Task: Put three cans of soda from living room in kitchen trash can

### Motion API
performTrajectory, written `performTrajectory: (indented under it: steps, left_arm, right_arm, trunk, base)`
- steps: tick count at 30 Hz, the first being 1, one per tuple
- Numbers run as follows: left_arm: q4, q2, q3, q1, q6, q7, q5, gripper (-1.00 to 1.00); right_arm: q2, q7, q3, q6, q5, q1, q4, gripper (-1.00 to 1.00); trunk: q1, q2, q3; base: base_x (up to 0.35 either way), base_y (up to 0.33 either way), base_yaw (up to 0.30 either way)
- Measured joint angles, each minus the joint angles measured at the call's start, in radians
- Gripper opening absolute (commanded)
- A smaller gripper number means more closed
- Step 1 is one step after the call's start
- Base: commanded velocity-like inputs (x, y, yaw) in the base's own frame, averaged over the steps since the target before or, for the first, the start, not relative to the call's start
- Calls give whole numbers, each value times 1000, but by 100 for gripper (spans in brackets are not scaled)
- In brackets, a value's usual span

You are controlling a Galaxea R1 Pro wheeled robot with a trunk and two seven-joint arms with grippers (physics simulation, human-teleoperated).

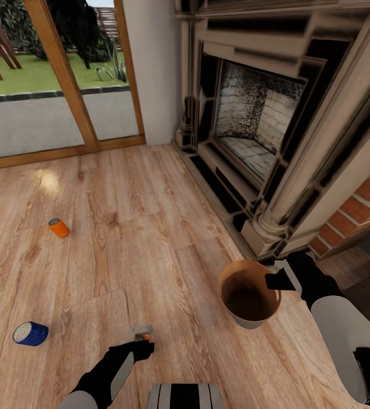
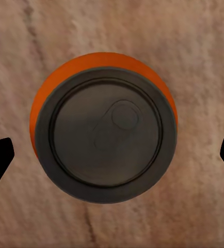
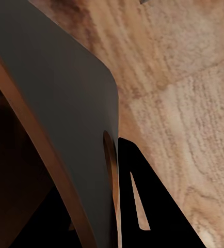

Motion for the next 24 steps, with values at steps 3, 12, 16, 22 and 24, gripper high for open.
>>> performTrajectory:
  steps: [3, 12, 16, 22, 24]
  left_arm:
    - [0, 1, 0, 0, 0, 0, 0, 100]
    - [0, 0, 0, 0, -1, 0, 0, 100]
    - [0, 0, 0, 0, -1, 0, 0, 100]
    - [0, 1, 0, 0, -3, 0, 0, 100]
    - [0, 1, 0, 0, -8, 0, 0, -100]
  right_arm:
    - [1, 0, 0, 0, -2, 0, 0, -100]
    - [-1, -1, 0, 0, -1, 1, 0, -100]
    - [-3, -1, 0, 0, -1, 1, 0, -100]
    - [-4, -1, 0, 0, -1, 2, 0, -100]
    - [-4, -1, 0, 0, -1, 2, 0, -100]
  trunk:
    - [1, -1, -12]
    - [1, -1, -12]
    - [1, -1, -12]
    - [1, -1, -12]
    - [1, -1, -12]
  base:
    - [0, 0, 0]
    - [0, 0, 0]
    - [0, 0, 0]
    - [0, 0, 0]
    - [0, 0, 0]
